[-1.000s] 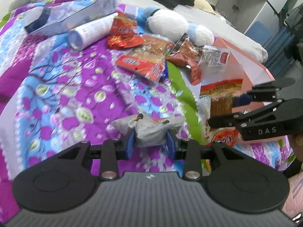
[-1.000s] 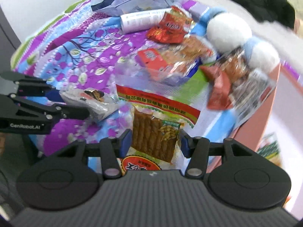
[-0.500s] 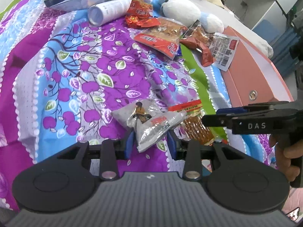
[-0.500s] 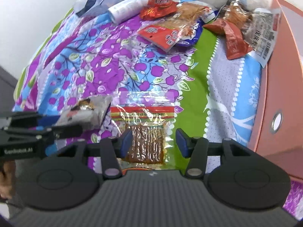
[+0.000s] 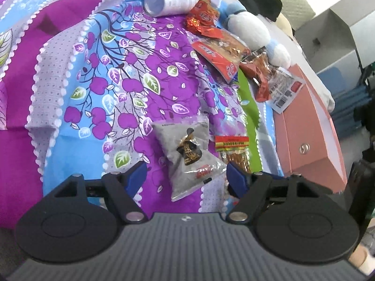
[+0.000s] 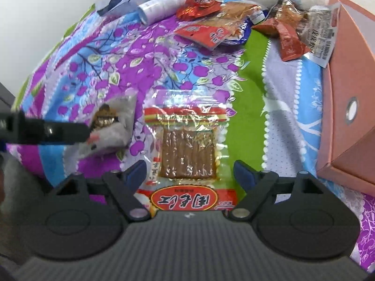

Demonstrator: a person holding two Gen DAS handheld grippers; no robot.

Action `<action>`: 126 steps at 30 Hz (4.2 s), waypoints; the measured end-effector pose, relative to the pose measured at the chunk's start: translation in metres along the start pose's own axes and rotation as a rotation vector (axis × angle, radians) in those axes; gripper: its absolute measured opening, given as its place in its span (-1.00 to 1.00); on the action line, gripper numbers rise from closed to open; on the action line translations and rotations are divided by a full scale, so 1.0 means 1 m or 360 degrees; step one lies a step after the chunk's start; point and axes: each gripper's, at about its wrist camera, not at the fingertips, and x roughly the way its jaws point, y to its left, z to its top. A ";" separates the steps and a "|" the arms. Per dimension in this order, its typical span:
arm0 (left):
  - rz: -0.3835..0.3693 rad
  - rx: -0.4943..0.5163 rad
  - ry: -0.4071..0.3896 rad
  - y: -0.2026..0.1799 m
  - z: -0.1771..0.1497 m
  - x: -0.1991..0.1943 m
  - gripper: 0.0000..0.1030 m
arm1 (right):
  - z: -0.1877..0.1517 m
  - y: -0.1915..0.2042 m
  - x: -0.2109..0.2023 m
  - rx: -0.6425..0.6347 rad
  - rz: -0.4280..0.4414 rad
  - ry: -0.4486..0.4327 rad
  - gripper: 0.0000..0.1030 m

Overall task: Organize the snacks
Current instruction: 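Lift white packet with left tool while right tool carries snack-stick bag toward pink box, then open both tools over the pink box to drop both packets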

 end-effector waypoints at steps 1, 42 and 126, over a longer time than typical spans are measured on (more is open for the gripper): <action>0.0000 -0.0003 -0.0004 0.000 0.001 0.000 0.53 | -0.001 0.002 0.002 -0.0012 -0.0007 -0.0015 0.61; 0.0186 0.0393 0.0096 -0.072 0.047 0.020 -0.61 | 0.082 -0.023 -0.078 0.0152 -0.0007 0.0170 0.10; -0.0114 0.0979 0.0361 -0.374 0.091 0.212 -0.52 | 0.057 -0.293 -0.087 0.0658 -0.0472 0.0004 0.27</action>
